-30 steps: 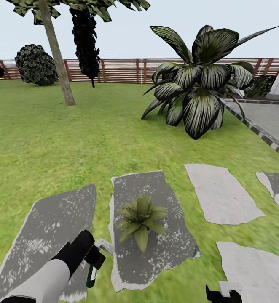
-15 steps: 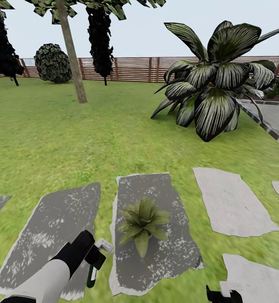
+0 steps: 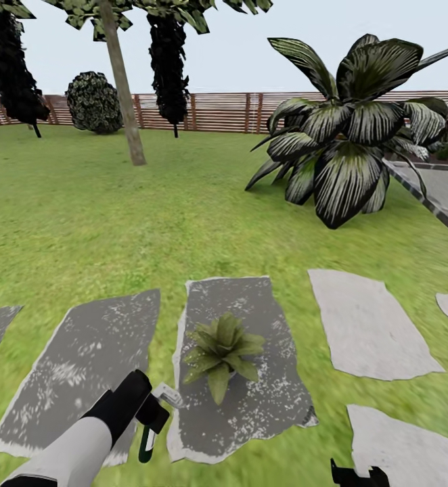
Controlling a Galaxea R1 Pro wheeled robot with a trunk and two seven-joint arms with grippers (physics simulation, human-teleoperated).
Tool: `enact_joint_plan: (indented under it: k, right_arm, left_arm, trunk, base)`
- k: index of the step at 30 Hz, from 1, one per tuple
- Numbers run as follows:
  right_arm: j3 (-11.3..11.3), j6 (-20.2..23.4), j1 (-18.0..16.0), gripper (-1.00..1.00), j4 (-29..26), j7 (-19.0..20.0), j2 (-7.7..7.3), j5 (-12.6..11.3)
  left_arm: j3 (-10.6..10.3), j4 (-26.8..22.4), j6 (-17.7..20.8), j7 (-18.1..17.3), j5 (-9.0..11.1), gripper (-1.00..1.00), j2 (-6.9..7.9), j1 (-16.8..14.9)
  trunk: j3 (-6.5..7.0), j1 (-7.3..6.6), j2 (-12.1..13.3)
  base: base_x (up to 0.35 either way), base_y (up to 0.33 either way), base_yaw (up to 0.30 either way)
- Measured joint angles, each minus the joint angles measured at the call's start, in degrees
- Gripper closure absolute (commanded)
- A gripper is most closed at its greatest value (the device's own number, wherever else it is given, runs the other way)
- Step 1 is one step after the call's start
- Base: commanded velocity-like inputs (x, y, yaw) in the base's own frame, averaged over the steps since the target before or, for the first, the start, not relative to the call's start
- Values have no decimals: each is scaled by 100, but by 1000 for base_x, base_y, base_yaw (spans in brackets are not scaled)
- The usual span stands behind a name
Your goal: Pick up the pesticide atomizer in the garden and spray insectifuge to fully cover both potted plants in the garden.
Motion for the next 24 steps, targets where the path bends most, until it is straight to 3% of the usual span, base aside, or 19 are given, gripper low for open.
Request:
enact_joint_plan:
  k: [6,10,13,15,18,24]
  right_arm:
    - [1,0,2,-100,0,-1,-6,0]
    - [0,0,2,-100,1,5,-7,0]
    - [0,0,1,-100,1,7,-13,0]
    - [0,0,1,-100,1,8,-15,0]
    - [1,0,1,-100,1,9,-12,0]
    - [6,-1,0,-100,-5,8,5,0]
  left_arm:
    - [-39,2,221,-67,-11,100,26,-70]
    - [-70,4,500,-695,-60,100,29,-386]
    - [-86,9,680,-1013,-234,100,18,-626]
    - [-89,-2,842,-1067,-395,100,2,-673]
    - [-103,-5,893,-1084,-478,100,17,-653]
    - [-106,1,911,-1096,-500,100,47,-625]
  trunk:
    - [0,0,0]
    - [0,0,0]
    - [0,0,0]
    - [0,0,0]
    - [0,0,0]
    - [0,-1,0]
  base:
    - [-2,-1,44]
    - [0,0,1]
    - [0,0,0]
    - [0,0,0]
    - [0,0,0]
    - [18,-70,142]
